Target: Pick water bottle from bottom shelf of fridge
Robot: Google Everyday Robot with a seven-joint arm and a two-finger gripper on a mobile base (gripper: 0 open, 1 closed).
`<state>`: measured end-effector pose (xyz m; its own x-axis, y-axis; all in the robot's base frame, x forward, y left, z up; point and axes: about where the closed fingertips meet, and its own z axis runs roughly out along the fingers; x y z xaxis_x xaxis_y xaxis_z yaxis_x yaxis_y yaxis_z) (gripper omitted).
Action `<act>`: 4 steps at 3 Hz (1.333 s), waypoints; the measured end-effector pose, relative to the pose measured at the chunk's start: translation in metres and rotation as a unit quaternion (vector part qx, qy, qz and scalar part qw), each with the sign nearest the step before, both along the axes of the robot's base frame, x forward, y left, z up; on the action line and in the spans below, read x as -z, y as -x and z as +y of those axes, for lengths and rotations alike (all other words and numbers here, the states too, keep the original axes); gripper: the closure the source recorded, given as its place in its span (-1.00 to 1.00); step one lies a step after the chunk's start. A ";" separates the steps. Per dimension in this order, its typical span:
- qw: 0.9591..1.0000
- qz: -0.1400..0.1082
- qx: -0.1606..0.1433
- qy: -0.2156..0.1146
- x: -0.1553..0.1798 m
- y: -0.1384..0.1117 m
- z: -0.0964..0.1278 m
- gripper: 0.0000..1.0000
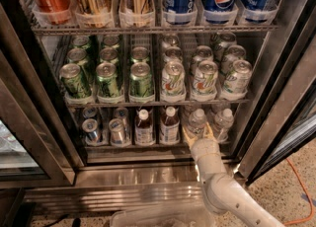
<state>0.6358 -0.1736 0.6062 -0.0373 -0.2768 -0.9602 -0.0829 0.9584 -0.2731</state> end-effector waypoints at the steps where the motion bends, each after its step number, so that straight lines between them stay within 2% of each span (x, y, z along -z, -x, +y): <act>1: 1.000 0.000 0.000 0.000 -0.004 0.000 0.000 1.00; 4: 0.999 -0.051 -0.007 -0.013 -0.057 0.009 0.010 1.00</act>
Offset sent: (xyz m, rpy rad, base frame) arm -0.0080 0.0134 0.0480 0.0377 -0.0801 0.0301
